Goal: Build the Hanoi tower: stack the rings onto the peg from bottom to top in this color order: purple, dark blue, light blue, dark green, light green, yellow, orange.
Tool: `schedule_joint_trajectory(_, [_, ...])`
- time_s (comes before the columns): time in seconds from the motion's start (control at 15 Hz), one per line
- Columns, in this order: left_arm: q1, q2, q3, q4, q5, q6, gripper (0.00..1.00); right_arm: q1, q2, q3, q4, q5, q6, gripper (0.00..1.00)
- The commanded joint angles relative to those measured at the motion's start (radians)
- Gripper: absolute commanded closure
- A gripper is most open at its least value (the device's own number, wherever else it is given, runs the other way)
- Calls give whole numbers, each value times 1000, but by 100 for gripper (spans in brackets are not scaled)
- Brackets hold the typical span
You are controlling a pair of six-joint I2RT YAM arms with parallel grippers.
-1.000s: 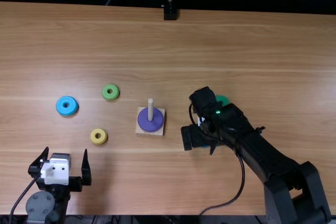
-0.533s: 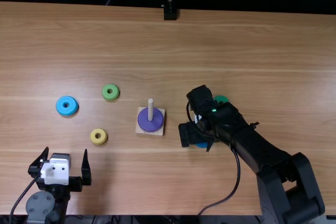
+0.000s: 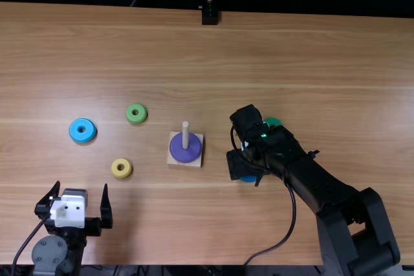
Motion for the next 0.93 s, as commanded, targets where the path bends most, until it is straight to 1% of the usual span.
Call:
schedule_joint_trajectory(0.0, [-1, -12, -108, -77, -2, 3, 0, -6, 12, 14, -7, 42, 3, 99])
schedule_joint_trajectory(0.13, [-1, -12, -108, -77, -2, 3, 0, -5, 5, 20, 0, 39, 3, 100])
schedule_joint_trajectory(0.27, [-1, -12, -108, -77, -2, 3, 0, 4, -1, 84, -40, 39, -3, 100])
schedule_joint_trajectory(0.53, [-1, -12, -108, -77, -2, 3, 0, 12, -71, 281, -280, 35, -10, 100])
schedule_joint_trajectory(0.67, [-1, -12, -108, -77, -2, 3, 0, 61, -71, 397, -349, 33, -10, 99])
schedule_joint_trajectory(0.73, [-1, -12, -108, -77, -2, 3, 0, 76, -71, 462, -397, 33, -10, 97])
schedule_joint_trajectory(0.87, [-1, -12, -108, -77, -2, 3, 0, 116, -61, 598, -508, 31, -10, 97])
